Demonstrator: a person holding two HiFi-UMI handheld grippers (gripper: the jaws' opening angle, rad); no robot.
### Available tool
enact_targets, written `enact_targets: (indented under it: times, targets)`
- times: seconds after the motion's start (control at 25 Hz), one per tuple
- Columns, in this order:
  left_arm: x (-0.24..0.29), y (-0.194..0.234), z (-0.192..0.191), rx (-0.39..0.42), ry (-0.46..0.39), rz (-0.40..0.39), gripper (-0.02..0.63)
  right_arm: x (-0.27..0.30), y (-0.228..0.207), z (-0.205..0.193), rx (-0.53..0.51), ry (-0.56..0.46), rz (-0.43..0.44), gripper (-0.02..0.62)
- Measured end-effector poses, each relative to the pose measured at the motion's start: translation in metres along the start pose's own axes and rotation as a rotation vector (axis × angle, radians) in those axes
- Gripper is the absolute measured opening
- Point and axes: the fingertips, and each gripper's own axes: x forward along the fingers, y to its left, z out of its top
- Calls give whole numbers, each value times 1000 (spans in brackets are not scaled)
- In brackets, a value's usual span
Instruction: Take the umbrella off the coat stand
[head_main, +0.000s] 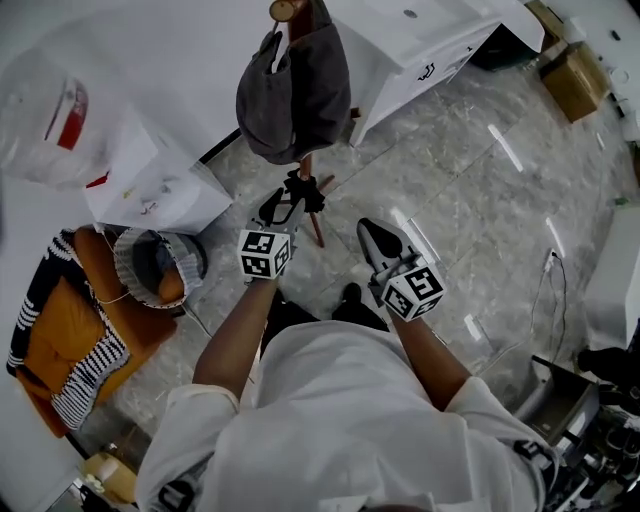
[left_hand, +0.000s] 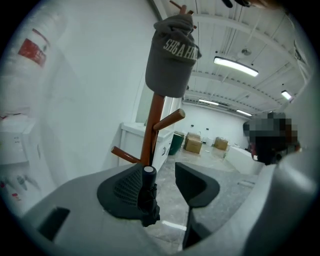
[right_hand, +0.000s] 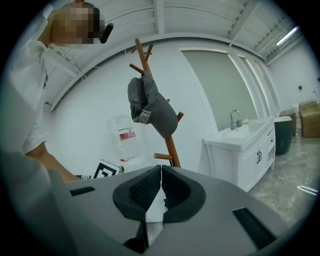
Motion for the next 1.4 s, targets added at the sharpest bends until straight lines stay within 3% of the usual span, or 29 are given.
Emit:
enact_targets:
  times: [0.44, 0.96, 1.4]
  targets:
    - [61, 25, -46, -24, 121, 57, 253, -11, -16, -3, 11, 1, -67, 15]
    - [95, 28, -47, -24, 132, 41, 233, -34, -35, -14, 23, 42, -110, 15]
    - [88, 25, -40, -7, 130, 32, 210, -36, -37, -17, 35, 46, -110, 15]
